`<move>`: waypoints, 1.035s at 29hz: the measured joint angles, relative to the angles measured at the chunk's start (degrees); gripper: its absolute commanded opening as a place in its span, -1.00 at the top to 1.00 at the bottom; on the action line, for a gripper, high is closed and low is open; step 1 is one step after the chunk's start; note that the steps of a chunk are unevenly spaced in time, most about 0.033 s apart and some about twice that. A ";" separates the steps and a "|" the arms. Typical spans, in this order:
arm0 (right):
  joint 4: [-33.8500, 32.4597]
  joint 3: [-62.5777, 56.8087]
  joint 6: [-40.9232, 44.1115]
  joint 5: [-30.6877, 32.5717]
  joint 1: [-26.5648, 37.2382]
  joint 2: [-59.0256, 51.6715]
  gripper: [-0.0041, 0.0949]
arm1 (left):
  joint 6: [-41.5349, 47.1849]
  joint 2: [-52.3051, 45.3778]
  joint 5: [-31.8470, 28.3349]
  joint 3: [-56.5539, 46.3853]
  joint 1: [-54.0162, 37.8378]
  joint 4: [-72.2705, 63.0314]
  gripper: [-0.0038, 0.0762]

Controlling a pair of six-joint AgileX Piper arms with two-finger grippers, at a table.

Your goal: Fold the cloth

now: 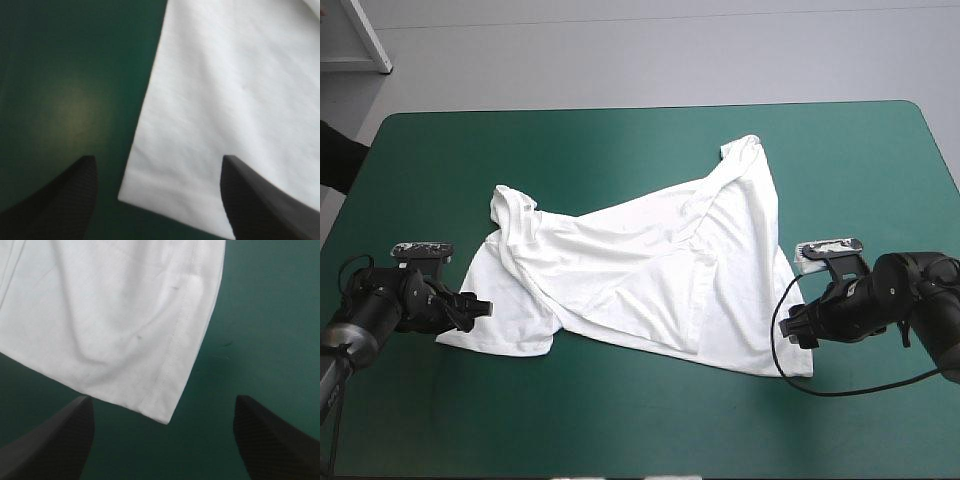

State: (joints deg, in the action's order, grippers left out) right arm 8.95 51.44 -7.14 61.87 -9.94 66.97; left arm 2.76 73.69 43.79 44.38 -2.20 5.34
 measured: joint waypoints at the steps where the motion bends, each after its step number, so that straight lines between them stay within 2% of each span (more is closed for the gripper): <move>1: 0.00 0.00 0.00 0.12 0.00 -0.35 -0.52 | -0.59 1.89 -0.85 0.00 -1.25 -0.96 -0.35; 6: 0.00 0.00 0.26 0.33 0.00 -0.92 -0.52 | -3.91 7.59 -3.24 0.15 -3.40 -5.67 -0.35; 8: 0.00 -0.07 0.50 -0.03 0.00 -0.92 -0.52 | -5.03 8.83 -4.07 0.57 -3.53 -8.25 -0.25; 12: 0.00 -0.07 0.70 -2.04 0.00 -0.92 -0.52 | -8.12 10.72 -4.06 1.32 -3.64 -11.14 0.25; 16: 0.02 -1.70 0.74 -5.07 0.00 -0.80 -0.52 | -9.35 11.20 -5.29 1.30 -3.71 -12.06 0.93; 24: 2.68 -10.06 0.68 -15.68 0.00 4.25 -0.47 | -12.03 10.94 -5.37 1.05 -3.71 -14.36 0.92; 28: 5.67 -12.65 -0.59 -18.99 0.00 7.21 -0.16 | -12.11 10.02 -6.19 0.43 -3.71 -14.48 0.92; 29: 6.23 -12.92 -1.18 -19.68 0.00 7.44 0.04 | -12.11 9.70 -6.34 0.19 -3.71 -14.54 0.92; 30: 7.32 -13.46 -2.94 -20.71 0.07 7.79 0.16 | -12.11 9.11 -6.63 -0.09 -3.71 -14.62 0.92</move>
State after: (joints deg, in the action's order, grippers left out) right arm 16.27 37.98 -10.08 41.15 -9.86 74.76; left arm -9.35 82.80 37.16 44.29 -5.91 -9.27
